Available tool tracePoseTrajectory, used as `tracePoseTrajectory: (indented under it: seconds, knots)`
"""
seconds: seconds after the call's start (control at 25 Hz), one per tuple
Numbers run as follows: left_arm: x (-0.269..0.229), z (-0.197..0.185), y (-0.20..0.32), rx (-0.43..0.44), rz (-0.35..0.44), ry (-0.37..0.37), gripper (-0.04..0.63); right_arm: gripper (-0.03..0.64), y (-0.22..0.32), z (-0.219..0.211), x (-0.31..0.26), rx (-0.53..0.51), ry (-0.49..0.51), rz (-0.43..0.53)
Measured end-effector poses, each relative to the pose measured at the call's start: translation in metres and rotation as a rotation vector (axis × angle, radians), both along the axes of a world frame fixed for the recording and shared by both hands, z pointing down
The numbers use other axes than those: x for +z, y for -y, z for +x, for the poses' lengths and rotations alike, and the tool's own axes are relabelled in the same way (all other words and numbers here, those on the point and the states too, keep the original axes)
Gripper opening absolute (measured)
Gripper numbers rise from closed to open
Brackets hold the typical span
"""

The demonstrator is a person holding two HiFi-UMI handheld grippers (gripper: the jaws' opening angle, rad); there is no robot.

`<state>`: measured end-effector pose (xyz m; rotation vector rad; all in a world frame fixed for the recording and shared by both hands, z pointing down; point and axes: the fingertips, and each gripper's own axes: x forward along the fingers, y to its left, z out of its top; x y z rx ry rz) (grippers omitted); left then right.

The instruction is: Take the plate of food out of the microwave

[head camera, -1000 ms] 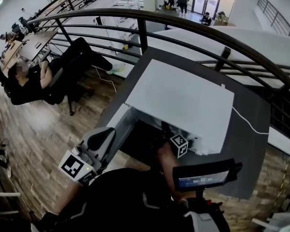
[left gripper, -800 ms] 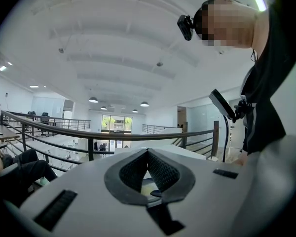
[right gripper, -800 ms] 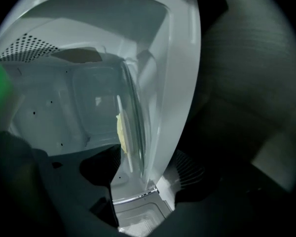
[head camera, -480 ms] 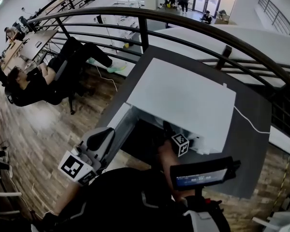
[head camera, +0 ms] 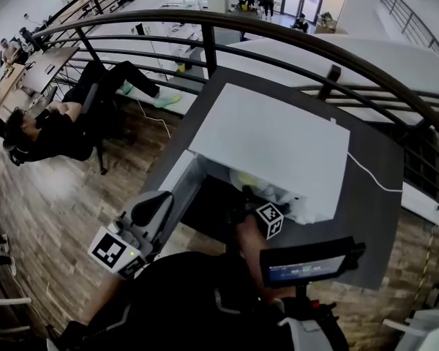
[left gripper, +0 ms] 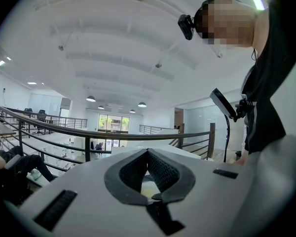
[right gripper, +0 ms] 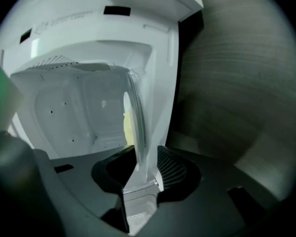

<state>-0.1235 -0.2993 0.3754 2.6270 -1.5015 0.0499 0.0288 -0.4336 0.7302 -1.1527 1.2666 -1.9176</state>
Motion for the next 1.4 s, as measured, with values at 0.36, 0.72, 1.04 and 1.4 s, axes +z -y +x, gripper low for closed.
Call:
tracePoseTrajectory:
  seconds: [0.36, 0.72, 1.04, 1.4]
  knots:
    - [0.005, 0.001, -0.015, 0.033, 0.006, -0.016, 0.002, 0.021, -0.01, 0.01, -0.009, 0.036, 0.013, 0.053]
    - [0.007, 0.003, -0.027, 0.057, 0.009, -0.029, 0.002, 0.015, -0.029, 0.009, -0.014, -0.01, -0.014, 0.075]
    - [0.002, 0.009, -0.043, 0.095, 0.026, -0.013, 0.003, 0.015, -0.049, 0.001, -0.027, -0.061, 0.014, 0.107]
    - [0.002, 0.01, -0.053, 0.114, 0.026, -0.019, 0.002, 0.015, -0.078, -0.009, -0.065, -0.098, 0.054, 0.113]
